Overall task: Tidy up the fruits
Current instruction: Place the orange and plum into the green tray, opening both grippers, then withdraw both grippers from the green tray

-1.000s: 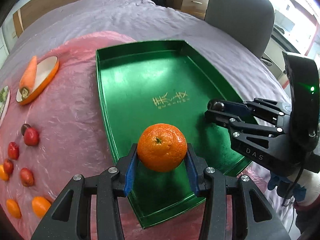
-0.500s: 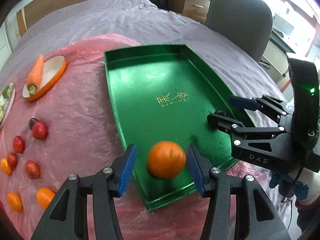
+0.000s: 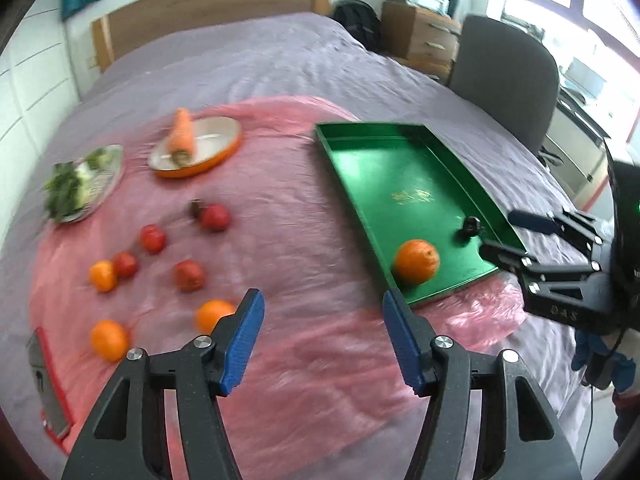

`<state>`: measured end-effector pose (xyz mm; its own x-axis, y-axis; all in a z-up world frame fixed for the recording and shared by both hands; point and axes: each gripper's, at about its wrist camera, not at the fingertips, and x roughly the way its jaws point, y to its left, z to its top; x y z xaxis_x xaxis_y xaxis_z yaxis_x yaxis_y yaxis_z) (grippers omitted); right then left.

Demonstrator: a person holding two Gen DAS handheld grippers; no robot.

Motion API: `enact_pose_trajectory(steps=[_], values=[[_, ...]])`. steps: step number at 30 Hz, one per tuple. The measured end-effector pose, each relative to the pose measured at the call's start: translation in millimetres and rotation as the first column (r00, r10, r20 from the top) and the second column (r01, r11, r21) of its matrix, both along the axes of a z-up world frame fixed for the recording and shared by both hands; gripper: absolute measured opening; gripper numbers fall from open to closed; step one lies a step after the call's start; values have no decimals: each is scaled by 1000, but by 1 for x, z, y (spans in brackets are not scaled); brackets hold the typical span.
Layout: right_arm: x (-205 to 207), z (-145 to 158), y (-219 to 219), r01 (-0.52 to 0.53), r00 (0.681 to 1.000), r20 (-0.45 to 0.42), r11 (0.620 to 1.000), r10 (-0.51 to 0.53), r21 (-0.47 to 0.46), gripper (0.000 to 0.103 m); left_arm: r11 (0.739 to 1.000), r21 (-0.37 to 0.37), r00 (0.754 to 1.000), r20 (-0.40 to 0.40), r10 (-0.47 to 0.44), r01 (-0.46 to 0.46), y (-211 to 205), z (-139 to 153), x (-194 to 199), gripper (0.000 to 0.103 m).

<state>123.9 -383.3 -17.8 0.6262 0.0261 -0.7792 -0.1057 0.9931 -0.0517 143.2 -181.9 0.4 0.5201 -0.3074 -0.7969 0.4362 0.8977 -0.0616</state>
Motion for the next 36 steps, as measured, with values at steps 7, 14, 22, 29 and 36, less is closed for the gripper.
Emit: enact_pose_trajectory(steps=[7,14,22,29,36], values=[[-34,13,50,-51,998,30,999,51,7,86,997,-7,997,23,73,-72,56,10,-24,56],[-64,17,91,-80,996,47,996,79,28,100,993,-6,992,28,121,-121,98,10,-52,56],[-93,5,132,-98,995,29,990,96,96,101,983,-28,983,29,181,-180,138,9,-75,56],[-100,-7,167,-159,987,-8,979,162,124,101,967,-29,967,11,255,-254,180,-3,-86,56],[-89,-1,184,-192,981,-8,974,194,121,101,945,-33,945,-30,325,-326,216,-25,-83,56]])
